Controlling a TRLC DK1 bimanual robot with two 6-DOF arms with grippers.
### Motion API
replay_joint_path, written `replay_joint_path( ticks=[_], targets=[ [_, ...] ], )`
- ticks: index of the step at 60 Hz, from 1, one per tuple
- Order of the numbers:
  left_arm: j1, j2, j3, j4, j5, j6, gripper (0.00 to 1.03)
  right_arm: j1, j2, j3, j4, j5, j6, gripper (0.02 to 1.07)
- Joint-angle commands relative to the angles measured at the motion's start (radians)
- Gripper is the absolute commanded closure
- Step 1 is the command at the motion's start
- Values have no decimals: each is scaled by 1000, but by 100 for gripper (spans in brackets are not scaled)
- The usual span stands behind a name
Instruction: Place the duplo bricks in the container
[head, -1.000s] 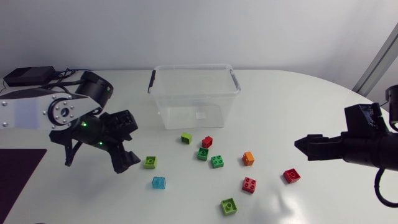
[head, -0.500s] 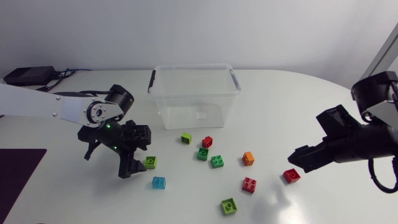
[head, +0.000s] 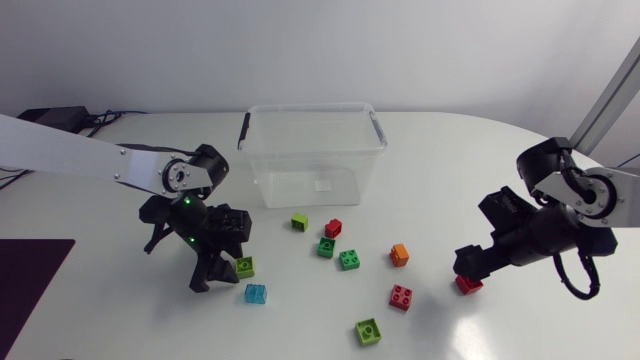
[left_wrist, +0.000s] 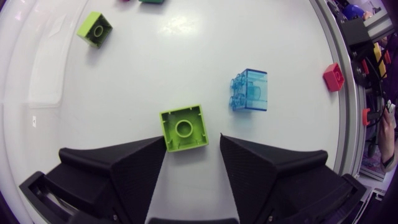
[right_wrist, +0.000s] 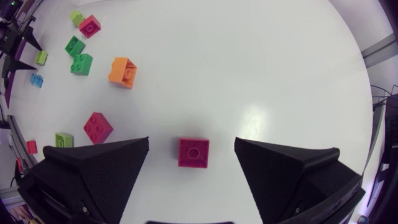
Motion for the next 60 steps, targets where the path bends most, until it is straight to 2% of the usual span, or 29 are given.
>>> replay_joint_path(
  ticks=[1,10,11,32,47,60],
  targets=[
    [-18,22,27,-23,18,45,56,3,27,-33,14,20,-12,8],
    [-29,21,35,-39,33,45,59,-3,61,-48,31,40,-21,10],
    [-32,21,43,-48,38,45,62,-6,73,-52,36,51,-23,10],
    [-31,-14,34,-80,61,45,62,-11,128,-97,86,66,-32,13],
    [-46,-13,14,-60,64,33,63,-6,137,-108,102,89,-31,14],
    [-15,-60,53,-85,64,33,64,-3,133,-123,139,99,-38,26]
  ],
)
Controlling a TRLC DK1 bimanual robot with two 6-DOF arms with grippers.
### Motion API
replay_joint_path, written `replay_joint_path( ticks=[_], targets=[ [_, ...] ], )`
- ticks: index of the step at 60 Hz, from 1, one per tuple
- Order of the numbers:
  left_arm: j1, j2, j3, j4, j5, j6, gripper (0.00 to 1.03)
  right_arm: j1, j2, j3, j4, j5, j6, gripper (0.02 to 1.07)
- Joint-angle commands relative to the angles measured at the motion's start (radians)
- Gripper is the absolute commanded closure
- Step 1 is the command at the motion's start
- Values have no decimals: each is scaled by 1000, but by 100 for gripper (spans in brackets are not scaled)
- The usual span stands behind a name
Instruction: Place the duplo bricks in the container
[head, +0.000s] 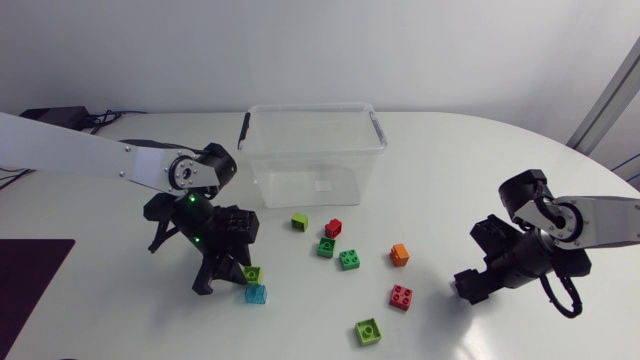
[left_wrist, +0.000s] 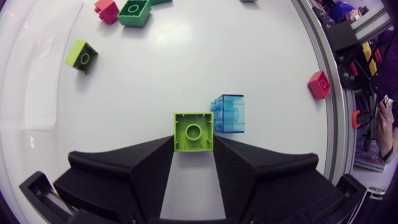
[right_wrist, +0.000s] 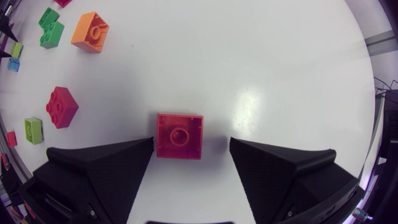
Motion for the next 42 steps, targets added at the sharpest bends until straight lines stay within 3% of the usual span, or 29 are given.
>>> replay_joint_path(
  ticks=[1,9,22,35,42],
  targets=[
    [21,-49,33,-26,8,15,64,4,11,-26,18,7,-27,26],
    [53,-131,82,-64,10,15,64,5,3,-18,20,7,-27,33],
    [84,-220,192,-70,38,-43,64,13,-9,-15,35,-3,-15,72],
    [84,-204,290,-32,73,-139,64,16,-89,-26,12,-19,1,81],
    [85,-179,335,68,82,-237,64,19,-195,-1,-74,-23,-1,81]
  ],
)
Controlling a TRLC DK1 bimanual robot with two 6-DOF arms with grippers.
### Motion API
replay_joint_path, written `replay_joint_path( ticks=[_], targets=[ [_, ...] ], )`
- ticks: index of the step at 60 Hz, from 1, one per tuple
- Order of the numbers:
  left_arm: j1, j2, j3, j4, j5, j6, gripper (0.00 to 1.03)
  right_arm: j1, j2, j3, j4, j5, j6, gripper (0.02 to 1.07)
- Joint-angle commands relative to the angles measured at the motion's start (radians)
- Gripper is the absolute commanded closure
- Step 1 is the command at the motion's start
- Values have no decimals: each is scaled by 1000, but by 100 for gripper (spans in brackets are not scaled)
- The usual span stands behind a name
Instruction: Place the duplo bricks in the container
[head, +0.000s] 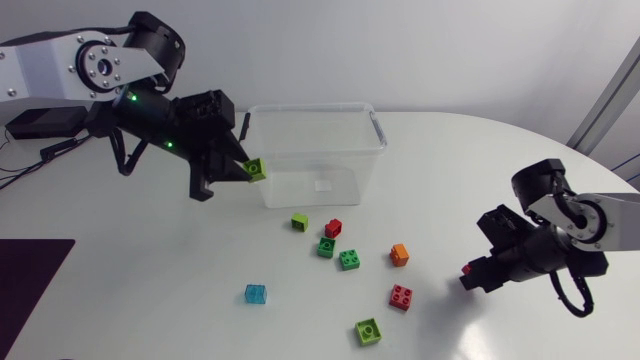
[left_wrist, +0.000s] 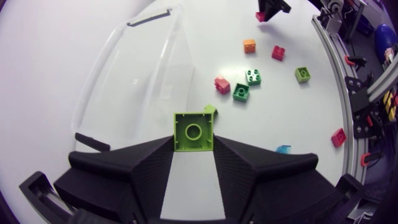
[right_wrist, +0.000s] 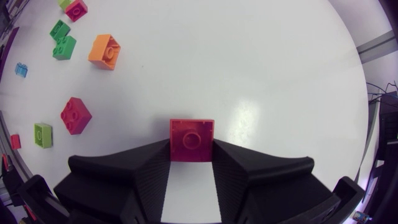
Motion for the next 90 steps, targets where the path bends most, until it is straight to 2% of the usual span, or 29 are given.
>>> replay_joint_path(
  ticks=[1,4,6,16,27,31,34,35,38,46,55,62,70,81,90],
  targets=[
    [6,32,53,56,16,-89,64,13,-76,7,-55,-8,0,81],
    [5,43,62,97,16,-124,64,16,-116,26,-92,-16,2,81],
    [0,69,77,174,16,-192,64,37,-159,64,-144,-21,23,81],
    [3,154,151,286,7,-323,63,119,-211,142,-210,-21,83,81],
    [-6,232,189,407,-104,-419,60,172,-202,224,-210,-21,135,81],
    [-8,264,197,455,-157,-463,42,195,-187,268,-204,-21,155,81],
    [-9,275,194,482,-185,-481,33,208,-178,288,-201,-21,161,81],
    [-9,281,192,493,-197,-486,20,221,-171,302,-196,-21,171,81],
    [-11,278,180,513,-208,-504,8,241,-155,329,-190,-21,184,81],
    [-14,209,119,585,-229,-531,5,294,-102,391,-155,-21,207,81],
    [-14,104,56,556,-222,-515,5,340,-26,470,-112,-16,234,81],
    [-17,5,-9,456,-165,-440,5,364,43,541,-98,-8,241,81],
    [-32,-104,-107,387,-150,-360,6,381,114,607,-80,-5,246,81],
    [-66,-233,-283,307,-142,-235,6,409,197,679,-55,8,246,81],
    [-68,-273,-395,283,-142,-158,6,415,246,733,-43,22,243,81]
  ],
)
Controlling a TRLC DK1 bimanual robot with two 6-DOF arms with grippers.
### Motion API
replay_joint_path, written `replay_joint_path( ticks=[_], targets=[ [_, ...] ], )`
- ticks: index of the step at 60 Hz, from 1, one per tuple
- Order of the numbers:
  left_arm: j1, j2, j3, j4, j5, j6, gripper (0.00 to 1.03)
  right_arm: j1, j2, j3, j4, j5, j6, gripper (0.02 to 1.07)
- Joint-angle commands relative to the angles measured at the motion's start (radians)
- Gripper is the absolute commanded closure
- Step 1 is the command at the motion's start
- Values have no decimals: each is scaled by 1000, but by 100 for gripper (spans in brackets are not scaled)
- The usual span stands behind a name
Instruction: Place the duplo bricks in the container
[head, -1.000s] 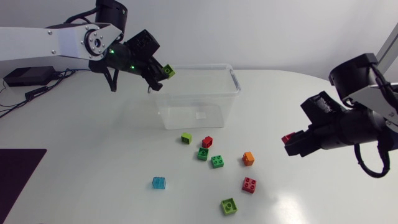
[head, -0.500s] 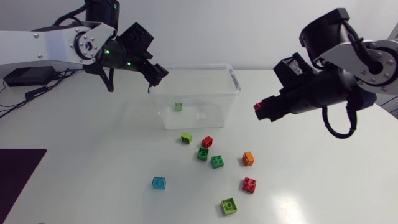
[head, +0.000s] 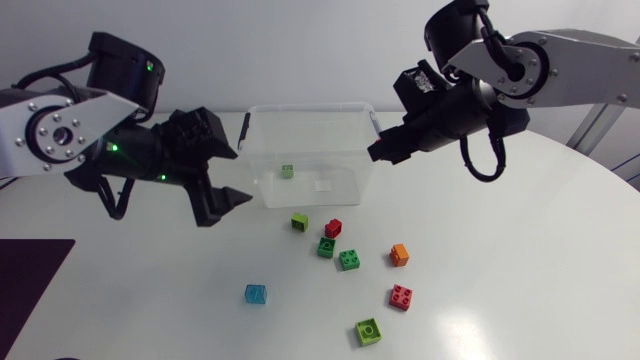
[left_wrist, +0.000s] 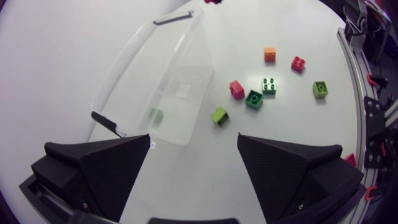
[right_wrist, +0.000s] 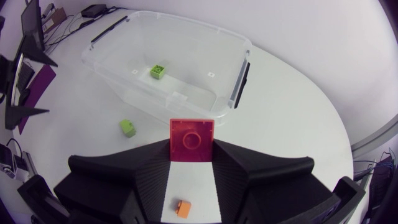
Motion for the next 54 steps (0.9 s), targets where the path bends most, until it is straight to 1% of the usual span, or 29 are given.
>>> replay_joint_path(
  ticks=[1,11,21,31,35,36,37,39,41,43,45,47,54],
  targets=[
    [-2,-28,-64,-11,5,67,6,8,38,50,14,10,15,81],
    [-22,-40,-156,-11,5,104,6,15,110,131,14,19,12,81],
    [-44,-39,-213,-5,5,124,6,29,176,205,14,37,5,80],
    [-70,-17,-266,24,4,144,6,32,237,269,14,48,-8,80],
    [-79,-11,-280,24,4,156,6,34,262,288,13,54,-14,74],
    [-88,-7,-286,24,4,162,6,34,274,295,13,60,-14,69],
    [-93,-3,-291,24,4,162,6,32,279,298,13,63,-15,65],
    [-104,-2,-297,23,4,165,6,34,286,305,13,69,-17,53],
    [-114,-2,-305,19,2,174,6,32,291,311,13,73,-18,37],
    [-127,-2,-308,12,1,177,6,32,291,314,13,77,-18,28],
    [-136,0,-308,-2,1,182,6,32,286,314,11,85,-21,22],
    [-148,3,-309,-11,1,182,6,32,280,314,11,89,-23,20],
    [-177,18,-313,-42,1,183,6,28,236,295,8,89,-26,20]
  ],
)
